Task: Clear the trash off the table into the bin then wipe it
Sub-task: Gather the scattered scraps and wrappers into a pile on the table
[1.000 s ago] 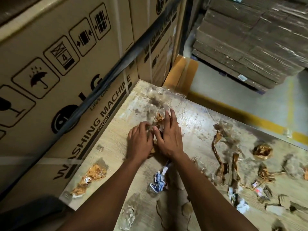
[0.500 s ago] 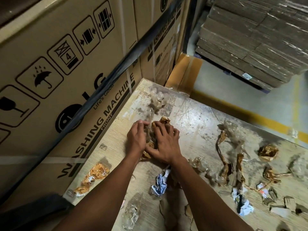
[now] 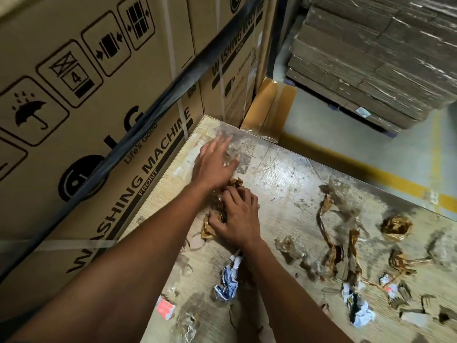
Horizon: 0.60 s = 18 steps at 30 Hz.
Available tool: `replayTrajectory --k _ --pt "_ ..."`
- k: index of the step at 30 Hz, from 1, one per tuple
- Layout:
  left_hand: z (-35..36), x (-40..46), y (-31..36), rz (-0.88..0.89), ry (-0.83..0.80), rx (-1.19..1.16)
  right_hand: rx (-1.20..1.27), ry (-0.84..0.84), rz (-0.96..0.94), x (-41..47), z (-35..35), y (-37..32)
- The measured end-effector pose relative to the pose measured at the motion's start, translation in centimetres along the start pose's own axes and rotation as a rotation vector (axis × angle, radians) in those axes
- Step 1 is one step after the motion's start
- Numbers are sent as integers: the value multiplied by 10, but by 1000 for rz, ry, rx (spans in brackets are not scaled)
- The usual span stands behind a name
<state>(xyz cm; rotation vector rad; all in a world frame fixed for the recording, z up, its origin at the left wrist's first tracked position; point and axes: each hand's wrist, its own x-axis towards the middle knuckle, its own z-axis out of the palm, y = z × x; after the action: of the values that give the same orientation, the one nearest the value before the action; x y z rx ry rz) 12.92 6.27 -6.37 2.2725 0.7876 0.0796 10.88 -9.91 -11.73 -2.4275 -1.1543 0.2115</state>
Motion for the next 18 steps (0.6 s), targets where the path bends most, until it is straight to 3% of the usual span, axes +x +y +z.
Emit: replayTrajectory --k 3,8,12,18 --pt "4 1 -6 96 -99 85 62 42 34 -2 3 2" --pt "1 -31 -23 93 -3 -8 284 131 152 -2 -5 0" --pt "6 -69 -45 37 29 -131 211 33 142 -1 -3 1" --pt "36 -105 -54 17 165 -189 184 87 68 -3 -1 1"
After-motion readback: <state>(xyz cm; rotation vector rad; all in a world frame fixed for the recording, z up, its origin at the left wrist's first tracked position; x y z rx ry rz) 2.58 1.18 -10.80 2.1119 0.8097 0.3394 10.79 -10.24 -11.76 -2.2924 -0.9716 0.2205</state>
